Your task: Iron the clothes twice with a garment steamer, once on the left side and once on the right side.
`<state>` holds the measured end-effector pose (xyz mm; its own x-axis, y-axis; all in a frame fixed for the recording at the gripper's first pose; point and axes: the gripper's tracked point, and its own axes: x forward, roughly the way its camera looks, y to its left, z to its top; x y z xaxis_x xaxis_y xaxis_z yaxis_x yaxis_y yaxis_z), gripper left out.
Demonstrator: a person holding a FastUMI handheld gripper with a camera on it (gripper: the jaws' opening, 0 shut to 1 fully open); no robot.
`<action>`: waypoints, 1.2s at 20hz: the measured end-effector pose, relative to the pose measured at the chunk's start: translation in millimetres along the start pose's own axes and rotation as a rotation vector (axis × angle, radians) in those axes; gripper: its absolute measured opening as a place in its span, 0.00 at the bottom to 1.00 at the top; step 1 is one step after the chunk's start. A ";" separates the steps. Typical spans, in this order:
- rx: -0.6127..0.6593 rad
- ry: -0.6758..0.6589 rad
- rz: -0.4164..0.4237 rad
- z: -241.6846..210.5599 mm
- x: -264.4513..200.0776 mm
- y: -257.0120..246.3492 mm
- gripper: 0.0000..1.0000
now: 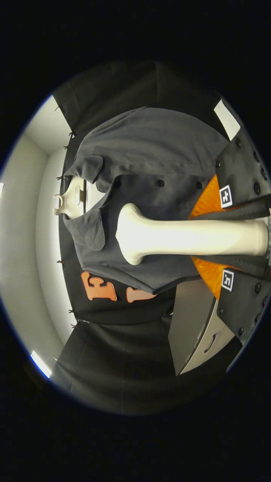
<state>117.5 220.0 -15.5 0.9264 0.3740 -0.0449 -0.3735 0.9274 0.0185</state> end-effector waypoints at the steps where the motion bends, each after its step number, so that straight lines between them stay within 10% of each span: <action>1: 0.000 0.003 -0.003 -3.6 -0.8 -0.7 0.45; 24: 0.038 0.108 -0.050 -114.4 -36.7 -8.7 0.46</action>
<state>81.2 198.2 -128.2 0.9323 0.3273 -0.1537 -0.3233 0.9449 0.0509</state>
